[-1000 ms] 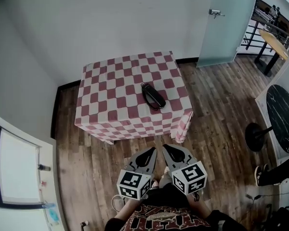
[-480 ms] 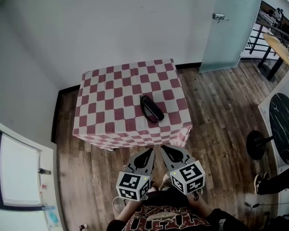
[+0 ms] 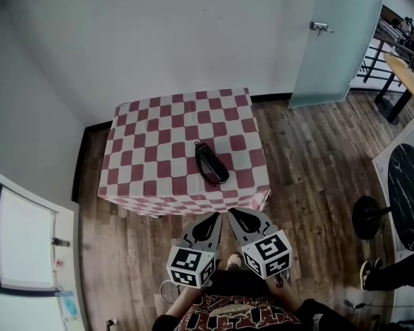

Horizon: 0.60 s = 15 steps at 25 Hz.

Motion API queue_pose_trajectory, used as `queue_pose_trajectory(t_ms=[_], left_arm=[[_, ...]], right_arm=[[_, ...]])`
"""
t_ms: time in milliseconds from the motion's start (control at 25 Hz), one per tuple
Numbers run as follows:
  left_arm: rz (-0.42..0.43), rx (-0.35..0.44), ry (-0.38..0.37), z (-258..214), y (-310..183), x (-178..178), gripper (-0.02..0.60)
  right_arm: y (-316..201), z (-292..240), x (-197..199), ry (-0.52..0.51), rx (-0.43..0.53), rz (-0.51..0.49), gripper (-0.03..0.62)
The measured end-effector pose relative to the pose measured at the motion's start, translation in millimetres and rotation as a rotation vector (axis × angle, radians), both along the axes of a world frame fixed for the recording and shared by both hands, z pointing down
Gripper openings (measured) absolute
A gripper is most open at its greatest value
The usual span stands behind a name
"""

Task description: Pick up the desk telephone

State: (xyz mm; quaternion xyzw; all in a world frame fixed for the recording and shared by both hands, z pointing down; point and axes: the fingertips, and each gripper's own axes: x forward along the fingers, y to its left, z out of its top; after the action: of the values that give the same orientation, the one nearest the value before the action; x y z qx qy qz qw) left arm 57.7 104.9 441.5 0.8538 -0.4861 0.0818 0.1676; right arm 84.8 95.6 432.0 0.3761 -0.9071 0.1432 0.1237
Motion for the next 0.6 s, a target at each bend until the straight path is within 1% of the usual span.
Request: queue_pose_trajectory(t_ms=[320,600], left_arm=[[-0.02,-0.016,-0.002,8,-17,4,0.006],[0.016,-0.03,0.005,9,-47,3,0.006]], right_arm=[[-21,8,6,0.006,-0.016,-0.018,0.018],[-47,9,2,0.024,-0.018,-0.006,0.02]])
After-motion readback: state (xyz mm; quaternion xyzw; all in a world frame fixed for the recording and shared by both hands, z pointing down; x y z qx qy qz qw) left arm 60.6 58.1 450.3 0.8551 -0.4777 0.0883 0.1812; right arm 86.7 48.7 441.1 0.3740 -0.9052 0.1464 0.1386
